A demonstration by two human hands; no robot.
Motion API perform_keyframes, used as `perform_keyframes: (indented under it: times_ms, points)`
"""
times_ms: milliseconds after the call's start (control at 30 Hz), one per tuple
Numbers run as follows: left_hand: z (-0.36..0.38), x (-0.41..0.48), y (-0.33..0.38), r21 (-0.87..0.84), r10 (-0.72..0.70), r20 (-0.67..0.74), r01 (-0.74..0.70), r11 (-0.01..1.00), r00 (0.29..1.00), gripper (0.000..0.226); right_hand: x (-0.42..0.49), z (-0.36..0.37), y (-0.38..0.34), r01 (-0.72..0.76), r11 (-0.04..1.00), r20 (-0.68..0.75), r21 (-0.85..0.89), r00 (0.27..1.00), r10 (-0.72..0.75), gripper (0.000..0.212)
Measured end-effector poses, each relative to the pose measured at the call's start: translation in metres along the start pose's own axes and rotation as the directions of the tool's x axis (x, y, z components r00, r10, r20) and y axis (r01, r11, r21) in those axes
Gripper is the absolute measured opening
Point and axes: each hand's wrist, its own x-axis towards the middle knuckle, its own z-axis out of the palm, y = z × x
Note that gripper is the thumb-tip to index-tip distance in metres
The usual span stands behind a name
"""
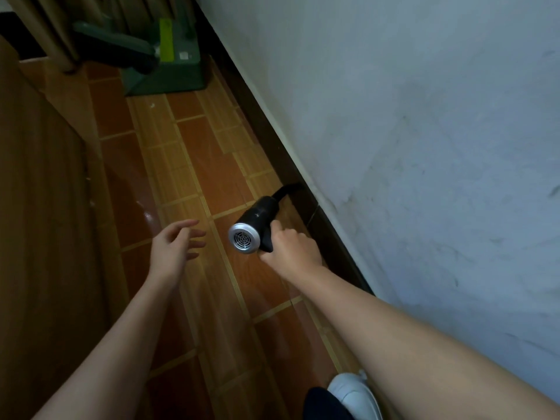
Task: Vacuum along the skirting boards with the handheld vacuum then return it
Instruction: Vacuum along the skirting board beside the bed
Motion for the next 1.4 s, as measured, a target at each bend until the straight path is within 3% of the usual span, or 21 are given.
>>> perform_keyframes:
  times_ms: [433, 1133, 1400]
  points:
    - [0.004, -0.014, -0.013, 0.010, -0.009, 0.025, 0.009, 1.000, 1.000, 0.022, -0.043, 0.010, 0.013, 0.048, 0.994, 0.063, -0.098, 0.997, -0.042, 0.037]
    - [-0.019, 0.003, -0.020, 0.015, 0.008, -0.021, -0.007, 1.000, 1.000, 0.022, 0.000, 0.020, -0.004, 0.024, 0.995, 0.002, -0.099, 1.000, -0.024, 0.037]
    - [-0.007, 0.001, -0.018, 0.154, 0.044, 0.101, -0.060, 0.986, 0.994, 0.016, -0.006, 0.019, 0.005, 0.016, 0.999, -0.005, -0.040, 1.000, -0.016, 0.041]
